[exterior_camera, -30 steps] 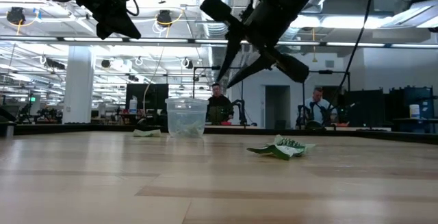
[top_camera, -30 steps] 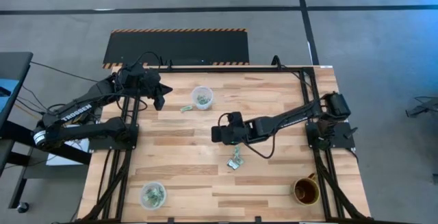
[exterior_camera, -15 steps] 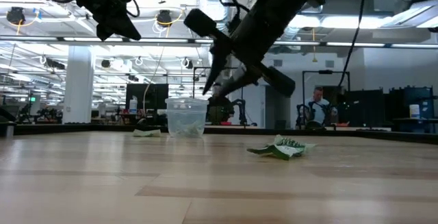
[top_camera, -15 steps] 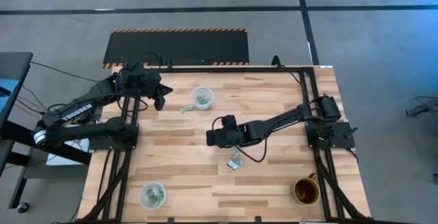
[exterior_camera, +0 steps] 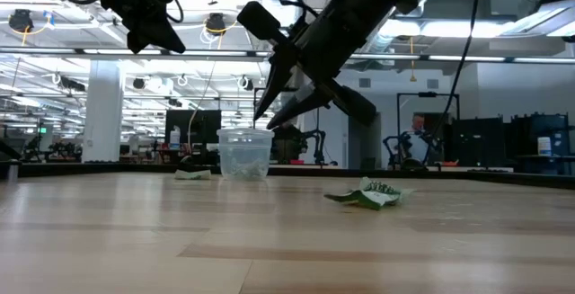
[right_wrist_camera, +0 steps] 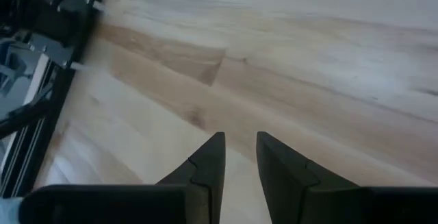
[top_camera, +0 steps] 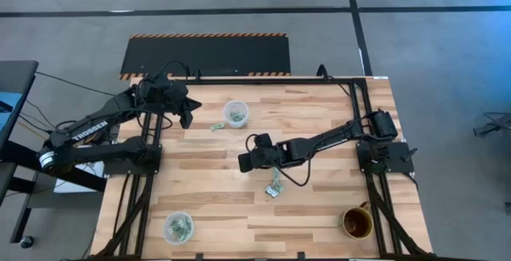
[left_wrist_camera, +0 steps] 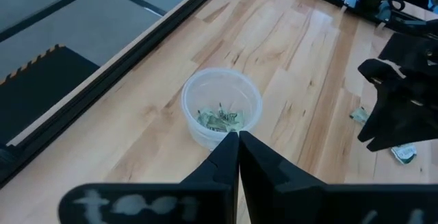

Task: Pick and place Stevia / Truvia into bins
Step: Put the stevia packet into the top transparent container

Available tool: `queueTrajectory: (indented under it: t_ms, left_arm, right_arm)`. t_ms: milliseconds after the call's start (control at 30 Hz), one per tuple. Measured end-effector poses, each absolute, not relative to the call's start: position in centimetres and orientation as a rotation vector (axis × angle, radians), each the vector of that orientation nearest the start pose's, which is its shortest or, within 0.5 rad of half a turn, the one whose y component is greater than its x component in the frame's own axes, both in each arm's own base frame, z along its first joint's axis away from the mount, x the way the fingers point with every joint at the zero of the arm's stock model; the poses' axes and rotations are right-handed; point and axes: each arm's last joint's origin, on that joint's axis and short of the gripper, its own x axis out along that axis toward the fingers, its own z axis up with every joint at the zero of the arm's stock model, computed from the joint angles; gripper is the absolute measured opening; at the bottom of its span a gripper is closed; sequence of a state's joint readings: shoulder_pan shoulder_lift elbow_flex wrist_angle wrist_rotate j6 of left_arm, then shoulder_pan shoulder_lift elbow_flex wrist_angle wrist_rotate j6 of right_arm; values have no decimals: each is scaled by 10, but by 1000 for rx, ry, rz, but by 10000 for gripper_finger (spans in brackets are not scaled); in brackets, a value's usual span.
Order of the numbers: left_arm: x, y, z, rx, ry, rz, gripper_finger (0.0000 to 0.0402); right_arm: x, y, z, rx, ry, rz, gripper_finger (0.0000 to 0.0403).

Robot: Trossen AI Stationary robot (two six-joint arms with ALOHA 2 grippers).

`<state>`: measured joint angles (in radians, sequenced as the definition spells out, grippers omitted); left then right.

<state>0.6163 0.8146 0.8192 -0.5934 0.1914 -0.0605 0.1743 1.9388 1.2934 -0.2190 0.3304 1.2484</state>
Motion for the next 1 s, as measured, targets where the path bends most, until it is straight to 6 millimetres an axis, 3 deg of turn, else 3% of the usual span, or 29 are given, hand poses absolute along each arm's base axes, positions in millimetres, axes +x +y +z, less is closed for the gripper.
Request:
queueTrajectory:
  t_ms: [333,567,867,1000]
  left_arm:
    - [137,90,303,-291,534,431,0]
    - [137,90,303,-291,534,431,0]
    - [137,90,303,-291,534,431,0]
    - [137,90,303,-291,534,430,0]
  right_arm:
    - [409,38,178,976,722,-505,77]
    - [409,37,178,923,759,-449,77]
    - [393,67,171,878,913,-455,111]
    - [378,87,168,816,957,-575,123]
